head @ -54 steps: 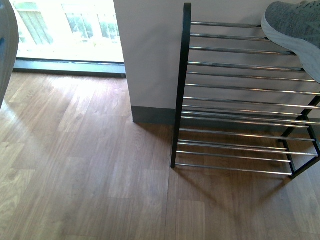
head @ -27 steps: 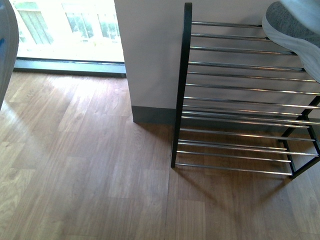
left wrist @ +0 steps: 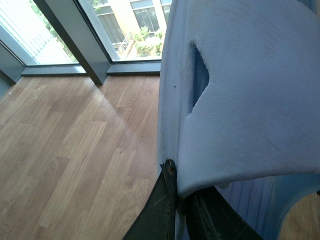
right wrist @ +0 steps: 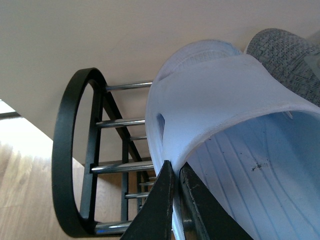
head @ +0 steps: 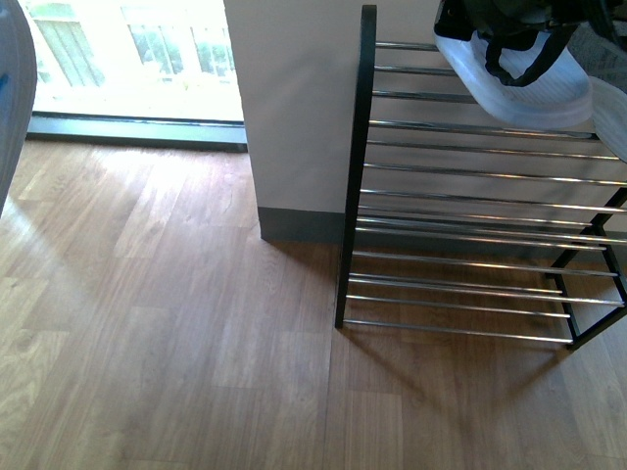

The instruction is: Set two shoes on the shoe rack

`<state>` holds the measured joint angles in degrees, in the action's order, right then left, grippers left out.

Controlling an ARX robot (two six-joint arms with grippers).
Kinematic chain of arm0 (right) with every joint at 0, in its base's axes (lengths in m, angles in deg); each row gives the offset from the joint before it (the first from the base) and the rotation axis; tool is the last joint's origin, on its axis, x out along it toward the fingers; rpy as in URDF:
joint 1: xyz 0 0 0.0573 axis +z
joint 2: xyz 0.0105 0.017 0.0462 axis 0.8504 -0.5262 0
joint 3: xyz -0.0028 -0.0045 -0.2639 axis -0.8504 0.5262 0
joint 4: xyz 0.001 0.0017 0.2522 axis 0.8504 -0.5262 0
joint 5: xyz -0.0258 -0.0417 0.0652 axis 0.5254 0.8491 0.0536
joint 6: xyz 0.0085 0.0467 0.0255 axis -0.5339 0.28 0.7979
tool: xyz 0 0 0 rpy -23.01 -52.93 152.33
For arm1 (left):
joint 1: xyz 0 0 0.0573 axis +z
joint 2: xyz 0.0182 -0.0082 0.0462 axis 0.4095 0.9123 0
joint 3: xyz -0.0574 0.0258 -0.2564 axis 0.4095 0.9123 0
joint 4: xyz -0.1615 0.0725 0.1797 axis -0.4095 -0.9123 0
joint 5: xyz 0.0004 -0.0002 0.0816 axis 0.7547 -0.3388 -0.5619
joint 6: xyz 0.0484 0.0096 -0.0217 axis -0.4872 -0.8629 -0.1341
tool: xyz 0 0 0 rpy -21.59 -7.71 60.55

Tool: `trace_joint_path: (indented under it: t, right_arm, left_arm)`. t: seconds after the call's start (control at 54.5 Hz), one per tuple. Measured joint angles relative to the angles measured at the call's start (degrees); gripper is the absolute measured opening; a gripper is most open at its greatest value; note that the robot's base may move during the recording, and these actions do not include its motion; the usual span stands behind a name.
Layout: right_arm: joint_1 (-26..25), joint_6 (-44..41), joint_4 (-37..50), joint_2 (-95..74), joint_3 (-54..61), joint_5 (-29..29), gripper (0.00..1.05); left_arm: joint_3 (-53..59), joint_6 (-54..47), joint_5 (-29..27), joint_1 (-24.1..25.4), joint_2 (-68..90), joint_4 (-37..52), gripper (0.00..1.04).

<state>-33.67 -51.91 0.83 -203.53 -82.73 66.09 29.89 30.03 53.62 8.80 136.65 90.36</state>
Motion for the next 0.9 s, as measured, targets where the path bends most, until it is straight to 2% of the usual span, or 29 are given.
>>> trace_joint_path:
  t: [0.441,0.716,0.899]
  right_arm:
    - [-2.9,0.2,-0.5,-11.4,-9.2,2.4,0.01]
    - [-4.8,-3.4,2.8,-15.0,-12.7,4.1,0.01]
    - [-6.1,-4.9,2.9,-15.1,-12.7,2.8,0.01]
  left_arm:
    - [0.0,0.0,0.0,0.0,0.0,0.0,0.02]
    - [0.0,0.0,0.0,0.0,0.0,0.0,0.02]
    - [0.0,0.0,0.0,0.0,0.0,0.0,0.02]
